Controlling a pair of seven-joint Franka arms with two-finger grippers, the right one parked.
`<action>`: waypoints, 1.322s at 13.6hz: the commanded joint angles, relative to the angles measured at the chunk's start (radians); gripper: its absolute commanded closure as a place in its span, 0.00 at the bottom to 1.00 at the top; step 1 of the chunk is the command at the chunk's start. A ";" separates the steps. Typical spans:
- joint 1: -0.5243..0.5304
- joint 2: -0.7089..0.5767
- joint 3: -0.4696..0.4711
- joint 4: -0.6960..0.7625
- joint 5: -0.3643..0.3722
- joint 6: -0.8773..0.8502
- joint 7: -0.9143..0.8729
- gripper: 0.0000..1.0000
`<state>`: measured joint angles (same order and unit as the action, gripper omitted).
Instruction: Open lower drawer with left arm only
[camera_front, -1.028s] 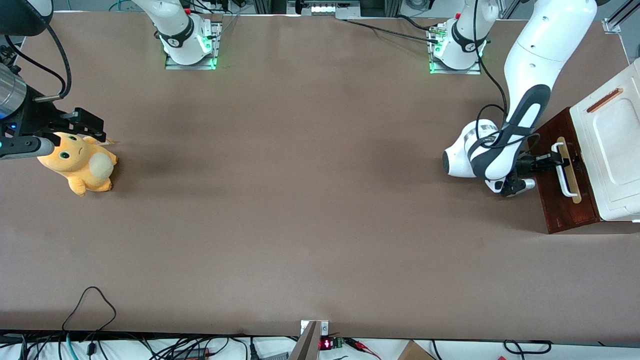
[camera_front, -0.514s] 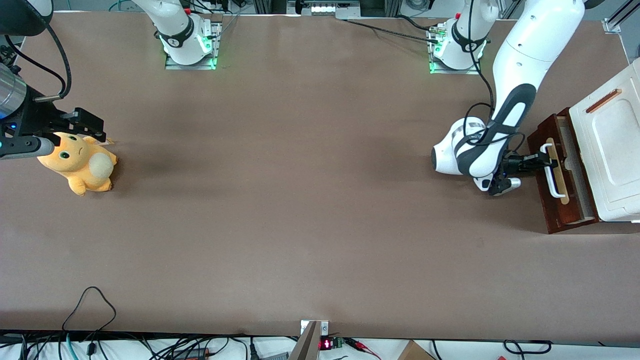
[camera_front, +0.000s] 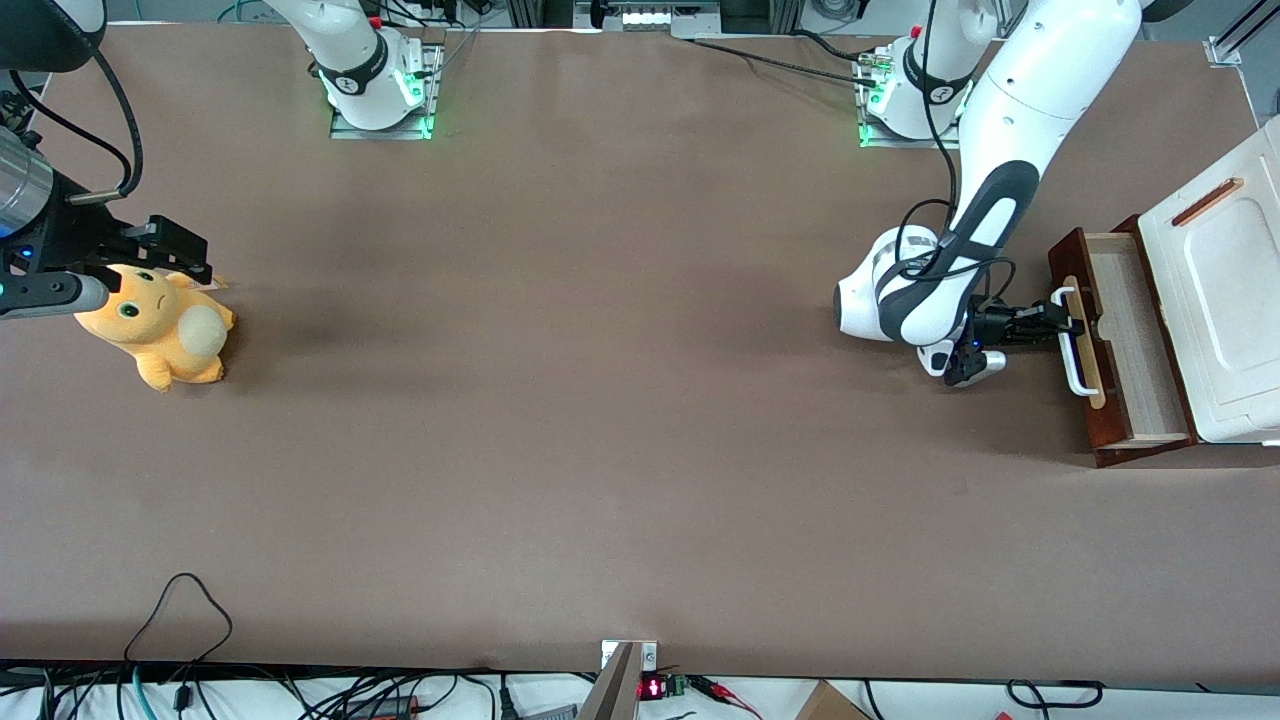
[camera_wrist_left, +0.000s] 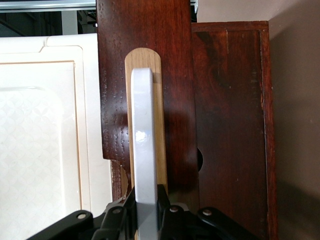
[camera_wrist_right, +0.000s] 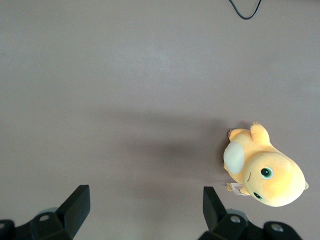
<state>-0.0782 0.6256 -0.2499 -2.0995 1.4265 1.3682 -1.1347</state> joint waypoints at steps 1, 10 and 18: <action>-0.021 0.022 -0.011 0.018 0.005 0.028 0.003 1.00; -0.021 0.023 -0.031 0.019 -0.003 0.025 0.018 0.04; -0.017 -0.066 -0.046 0.097 -0.211 0.095 0.127 0.00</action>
<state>-0.0945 0.6195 -0.2960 -2.0538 1.3472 1.4113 -1.0784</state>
